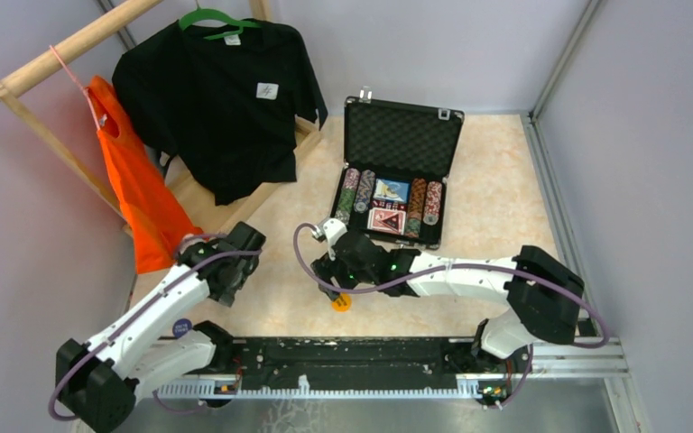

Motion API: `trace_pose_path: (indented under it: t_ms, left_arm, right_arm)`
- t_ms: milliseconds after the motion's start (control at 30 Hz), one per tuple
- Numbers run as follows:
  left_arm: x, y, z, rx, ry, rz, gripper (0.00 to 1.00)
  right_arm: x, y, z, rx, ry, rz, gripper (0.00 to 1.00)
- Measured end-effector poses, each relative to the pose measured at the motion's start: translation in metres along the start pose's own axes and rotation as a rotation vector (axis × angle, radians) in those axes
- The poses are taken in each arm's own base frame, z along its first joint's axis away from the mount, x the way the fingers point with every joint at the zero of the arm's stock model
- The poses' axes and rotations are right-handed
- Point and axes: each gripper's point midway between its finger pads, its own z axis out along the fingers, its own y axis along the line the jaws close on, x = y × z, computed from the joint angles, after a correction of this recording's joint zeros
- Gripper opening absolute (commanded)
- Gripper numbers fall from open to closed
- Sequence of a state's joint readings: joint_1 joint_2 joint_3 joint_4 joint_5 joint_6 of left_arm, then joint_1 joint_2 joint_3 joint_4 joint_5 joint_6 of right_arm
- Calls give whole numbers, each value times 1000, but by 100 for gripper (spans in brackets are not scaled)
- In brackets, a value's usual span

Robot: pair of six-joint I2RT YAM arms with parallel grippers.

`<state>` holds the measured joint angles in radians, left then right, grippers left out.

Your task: Pack up texas hold em set

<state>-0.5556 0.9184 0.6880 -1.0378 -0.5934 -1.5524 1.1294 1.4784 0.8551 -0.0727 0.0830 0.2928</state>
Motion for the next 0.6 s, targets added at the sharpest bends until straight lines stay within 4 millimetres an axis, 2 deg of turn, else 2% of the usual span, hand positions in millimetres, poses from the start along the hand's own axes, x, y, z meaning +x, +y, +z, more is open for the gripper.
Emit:
trace_pose_path:
  t_ms: [200,367,467,600]
  left_arm:
    - [22,36,3,-251,67,-155,99]
    - [28,48,-5,-294,111,-262,95]
    - [27,54,-7,-315,106,-267,99]
    - [28,62,-7,-395,96,-178,99]
  right_arm:
    - [9,11,-11,-73,21,6,72]
    - [20,14,-14,-102,53,14,72]
    - [24,16,-14,-111,66,17,72]
    - [26,15,-13,-110,72,17,73]
